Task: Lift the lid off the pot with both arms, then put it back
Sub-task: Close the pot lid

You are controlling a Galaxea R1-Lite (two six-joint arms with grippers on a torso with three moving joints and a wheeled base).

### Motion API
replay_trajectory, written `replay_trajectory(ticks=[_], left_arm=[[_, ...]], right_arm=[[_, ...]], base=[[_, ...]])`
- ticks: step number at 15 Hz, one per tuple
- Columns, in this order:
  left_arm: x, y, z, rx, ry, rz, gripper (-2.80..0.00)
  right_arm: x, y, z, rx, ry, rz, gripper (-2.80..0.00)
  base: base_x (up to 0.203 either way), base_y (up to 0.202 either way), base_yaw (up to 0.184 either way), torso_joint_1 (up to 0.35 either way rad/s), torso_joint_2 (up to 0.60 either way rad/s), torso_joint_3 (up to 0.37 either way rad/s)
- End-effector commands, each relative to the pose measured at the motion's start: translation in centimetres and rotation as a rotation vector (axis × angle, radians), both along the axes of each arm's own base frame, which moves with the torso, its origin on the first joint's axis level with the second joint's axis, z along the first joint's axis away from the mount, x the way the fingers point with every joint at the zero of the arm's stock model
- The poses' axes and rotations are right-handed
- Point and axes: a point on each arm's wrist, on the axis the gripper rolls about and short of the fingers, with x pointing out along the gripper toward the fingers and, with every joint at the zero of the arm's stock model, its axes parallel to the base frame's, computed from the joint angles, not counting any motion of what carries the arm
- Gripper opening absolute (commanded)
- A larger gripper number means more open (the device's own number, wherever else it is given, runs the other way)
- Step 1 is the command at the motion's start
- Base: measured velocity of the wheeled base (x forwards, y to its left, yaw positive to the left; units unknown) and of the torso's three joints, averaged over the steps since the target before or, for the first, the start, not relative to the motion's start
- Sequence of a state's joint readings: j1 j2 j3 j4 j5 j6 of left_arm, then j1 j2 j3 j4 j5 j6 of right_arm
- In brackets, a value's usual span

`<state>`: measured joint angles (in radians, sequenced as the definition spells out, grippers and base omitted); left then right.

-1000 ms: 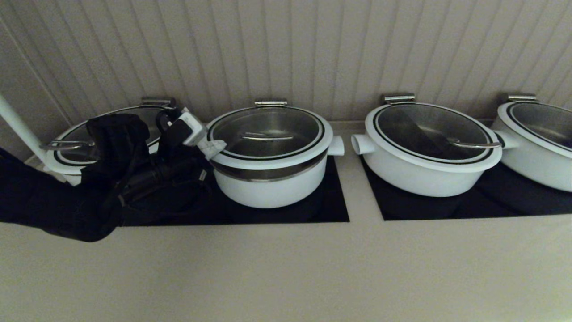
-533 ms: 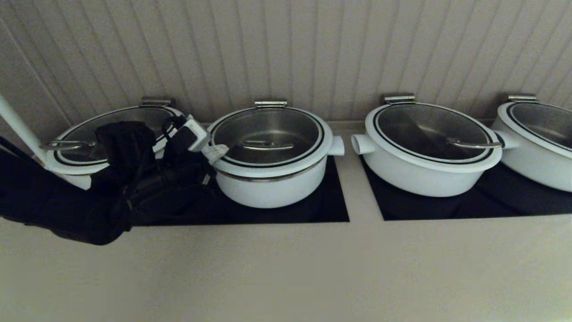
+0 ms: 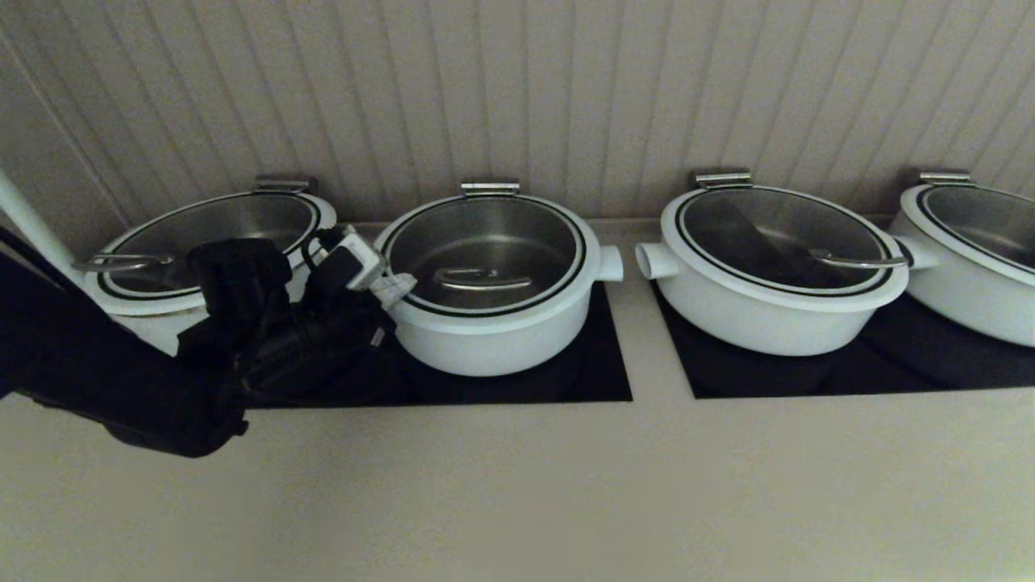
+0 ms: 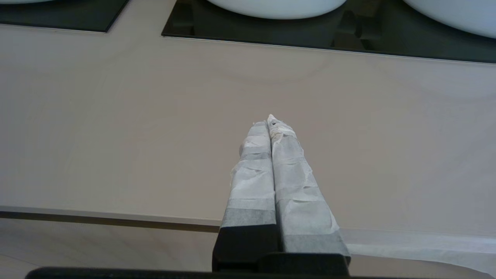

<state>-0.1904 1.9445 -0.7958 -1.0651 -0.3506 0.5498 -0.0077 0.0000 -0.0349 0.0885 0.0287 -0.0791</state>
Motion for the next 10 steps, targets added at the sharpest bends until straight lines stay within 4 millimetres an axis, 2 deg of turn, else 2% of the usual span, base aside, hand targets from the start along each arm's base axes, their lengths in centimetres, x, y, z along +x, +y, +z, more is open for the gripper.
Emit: replay_trajectory(ticks=[1,6,10], left_arm=[[-0.4,0.1,-0.7,0.002,0.008,0.0,-2.8],[-0.7,0.2,-0.1,-0.001,-0.009,0.001,-2.8],[-2.0,0.5,0.5,-0.002,-0.014,0.005,-2.8]], right_arm=[[0.0,0.0,0.0,-0.001,0.0,0.0,-2.8],[0.0,0.0,0.0,-0.001,0.001,0.0,-2.8],[0.0,0.0,0.0,-0.001,0.0,0.0,-2.8]], base=[[0.0,0.0,0.0,0.0,0.0,0.0],[0.0,0.0,0.0,0.0,0.0,0.0],[0.0,0.0,0.0,0.0,0.0,0.0]])
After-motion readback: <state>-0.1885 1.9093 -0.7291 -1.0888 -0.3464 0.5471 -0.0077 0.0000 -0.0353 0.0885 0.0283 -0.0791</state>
